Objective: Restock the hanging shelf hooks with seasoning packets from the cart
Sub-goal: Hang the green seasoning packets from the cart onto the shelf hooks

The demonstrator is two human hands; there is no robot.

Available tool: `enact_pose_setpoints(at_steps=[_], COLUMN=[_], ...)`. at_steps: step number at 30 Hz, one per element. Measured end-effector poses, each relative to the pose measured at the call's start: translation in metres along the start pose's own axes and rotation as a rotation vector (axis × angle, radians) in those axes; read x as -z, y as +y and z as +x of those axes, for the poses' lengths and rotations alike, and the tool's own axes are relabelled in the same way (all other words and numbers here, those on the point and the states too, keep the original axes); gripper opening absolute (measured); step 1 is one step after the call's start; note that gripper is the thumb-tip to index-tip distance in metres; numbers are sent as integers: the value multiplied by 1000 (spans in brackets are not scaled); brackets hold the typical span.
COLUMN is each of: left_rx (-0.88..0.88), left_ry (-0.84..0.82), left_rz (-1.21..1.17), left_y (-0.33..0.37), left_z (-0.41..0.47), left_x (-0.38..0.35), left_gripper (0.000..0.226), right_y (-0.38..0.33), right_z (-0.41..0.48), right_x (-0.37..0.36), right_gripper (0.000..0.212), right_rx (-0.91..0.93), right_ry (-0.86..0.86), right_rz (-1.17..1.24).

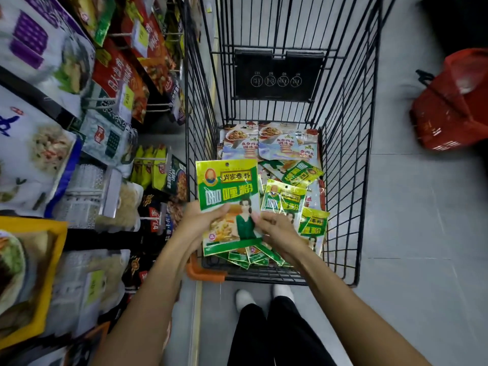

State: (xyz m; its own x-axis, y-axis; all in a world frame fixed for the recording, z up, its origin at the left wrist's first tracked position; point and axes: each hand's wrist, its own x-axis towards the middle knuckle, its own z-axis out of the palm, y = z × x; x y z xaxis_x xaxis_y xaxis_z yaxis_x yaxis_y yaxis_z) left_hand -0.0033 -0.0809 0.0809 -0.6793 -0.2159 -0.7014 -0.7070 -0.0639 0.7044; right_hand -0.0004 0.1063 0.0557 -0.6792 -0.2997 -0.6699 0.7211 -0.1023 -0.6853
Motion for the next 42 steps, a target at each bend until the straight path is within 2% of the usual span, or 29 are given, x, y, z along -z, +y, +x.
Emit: enact_pose_setpoints(at_steps=[1,3,5,6,9,12,14,17,20,23,26,27,30,33,35,37,40,42], left_rx=[-4,-34,-58,-65,-94,-102,-113,-106,-71,-46,-90,-121,-238,-404,-514,-606,-708,-786], left_ry=[9,53,77,86,102,123,130,136,125,138,165,180,278,476,611,687,844,963], left_rz=[19,47,48,46,23,33,21,1,-66,-191,-234,-237,-240,-215,-172,-148,-177,-189], left_y=[-5,-13,-17,-18,-20,-21,-21,-19,-15,-7,7,14,39,66,84,98,111,115], left_z=[5,12,17,19,22,24,24,20,10,-8,-34,-45,-88,-144,-192,-246,-330,-384], left_x=[1,3,6,8,11,13,15,20,24,28,35,38,48,61,74,86,101,108], left_gripper=[50,26,18,20,22,20,20,19,33,48,54,52,42,24,24,34,56,57], right_y=[4,18,33,42,57,63,65,62,51,34,4,-11,-64,-120,-158,-191,-229,-245], right_z=[7,25,44,53,75,88,93,97,90,74,55,46,15,-22,-52,-81,-134,-171], right_x=[8,33,59,70,79,73,69,68,67,67,58,53,27,-13,-45,-79,-132,-164], right_gripper=[18,25,46,54,66,94,94,81,82,82,73,65,18,15,11,12,28,20], right_rx=[14,41,-36,-91,-220,-271,-261,-275,-245,-132,-18,29,191,359,465,528,591,652], right_ry=[67,353,634,700,708,738,787,804,789,687,570,537,367,149,-14,-182,-416,-551], right_rz=[-65,-259,-449,-535,-695,-721,-645,-444,-170,-38,-130,-194,-297,-397,-415,-416,-446,-446])
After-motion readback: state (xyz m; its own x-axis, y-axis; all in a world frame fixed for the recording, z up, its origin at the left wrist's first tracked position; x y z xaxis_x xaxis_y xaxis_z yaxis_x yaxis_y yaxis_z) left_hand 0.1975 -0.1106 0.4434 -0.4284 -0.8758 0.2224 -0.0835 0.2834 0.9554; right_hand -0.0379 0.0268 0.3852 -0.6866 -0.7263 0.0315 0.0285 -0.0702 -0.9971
